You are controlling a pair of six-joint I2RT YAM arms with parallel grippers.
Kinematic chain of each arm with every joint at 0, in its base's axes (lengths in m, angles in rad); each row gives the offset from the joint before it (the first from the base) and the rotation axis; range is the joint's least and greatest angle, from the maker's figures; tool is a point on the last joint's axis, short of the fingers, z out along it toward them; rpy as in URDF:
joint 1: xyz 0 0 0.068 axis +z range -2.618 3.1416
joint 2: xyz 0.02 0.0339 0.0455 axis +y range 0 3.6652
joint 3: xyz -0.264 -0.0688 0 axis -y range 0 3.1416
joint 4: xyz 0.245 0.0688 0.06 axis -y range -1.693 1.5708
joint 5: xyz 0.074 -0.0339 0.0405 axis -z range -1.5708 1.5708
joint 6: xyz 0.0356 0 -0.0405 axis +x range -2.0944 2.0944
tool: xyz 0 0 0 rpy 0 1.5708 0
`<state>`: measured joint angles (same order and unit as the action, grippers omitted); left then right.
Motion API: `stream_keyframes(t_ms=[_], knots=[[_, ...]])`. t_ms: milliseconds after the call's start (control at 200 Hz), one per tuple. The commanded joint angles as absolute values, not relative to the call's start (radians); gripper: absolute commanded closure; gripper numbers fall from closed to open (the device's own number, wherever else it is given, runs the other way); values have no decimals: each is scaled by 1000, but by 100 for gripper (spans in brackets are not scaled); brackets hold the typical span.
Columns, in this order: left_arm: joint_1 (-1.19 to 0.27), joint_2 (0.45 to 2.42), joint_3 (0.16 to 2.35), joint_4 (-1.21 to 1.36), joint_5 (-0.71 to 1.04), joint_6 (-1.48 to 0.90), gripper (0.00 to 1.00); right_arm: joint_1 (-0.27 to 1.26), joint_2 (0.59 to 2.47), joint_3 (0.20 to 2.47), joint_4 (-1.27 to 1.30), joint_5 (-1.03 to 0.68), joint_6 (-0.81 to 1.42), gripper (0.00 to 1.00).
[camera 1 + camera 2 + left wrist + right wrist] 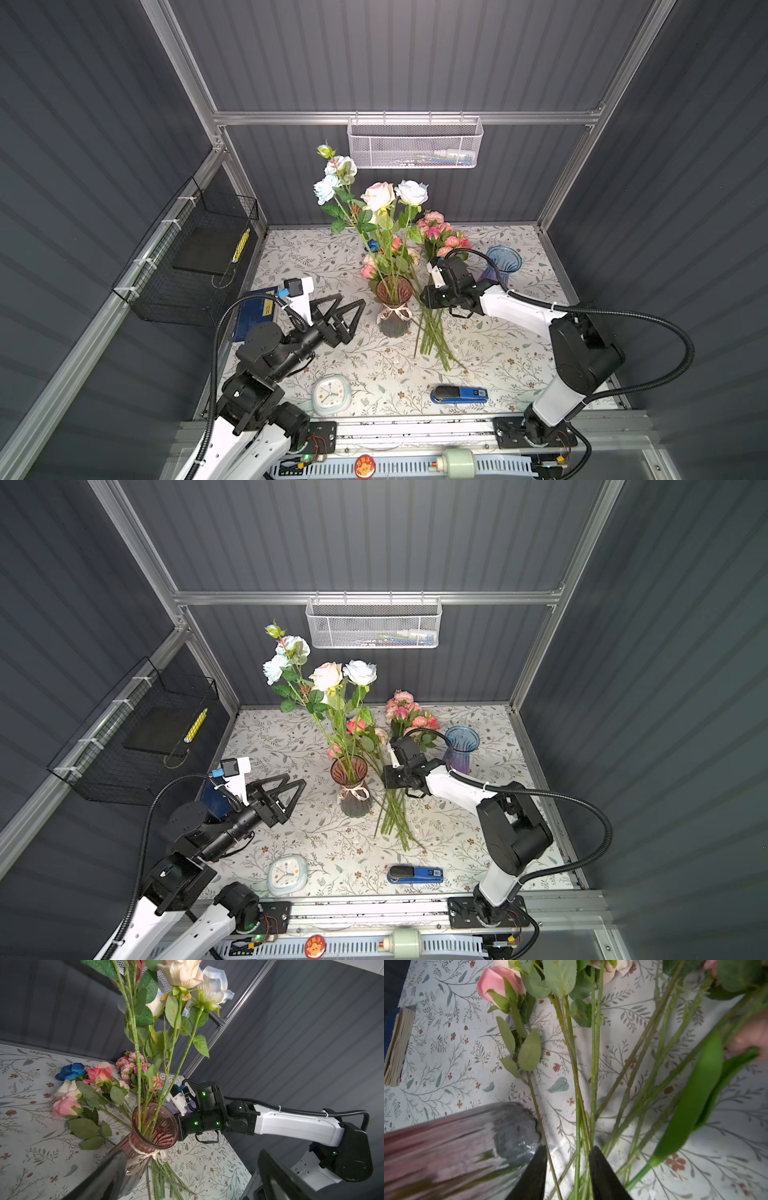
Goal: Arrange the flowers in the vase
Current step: 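Draw the left gripper back while the right gripper reaches down into the bunch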
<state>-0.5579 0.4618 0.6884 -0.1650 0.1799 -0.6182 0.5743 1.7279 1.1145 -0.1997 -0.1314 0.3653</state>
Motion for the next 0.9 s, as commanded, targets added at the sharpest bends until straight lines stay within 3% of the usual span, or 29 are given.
stream_keyframes(t_ms=[0, 405, 895], knots=[[-563, 432, 676, -225, 158, -629, 0, 568, 1798, 1193, -277, -135, 298, 65], [-563, 401, 671, -275, 127, -611, 0, 568, 1958, 1354, -383, -86, 222, 69], [-563, 408, 671, -299, 104, -601, 0, 569, 1920, 1326, -394, -90, 214, 90]])
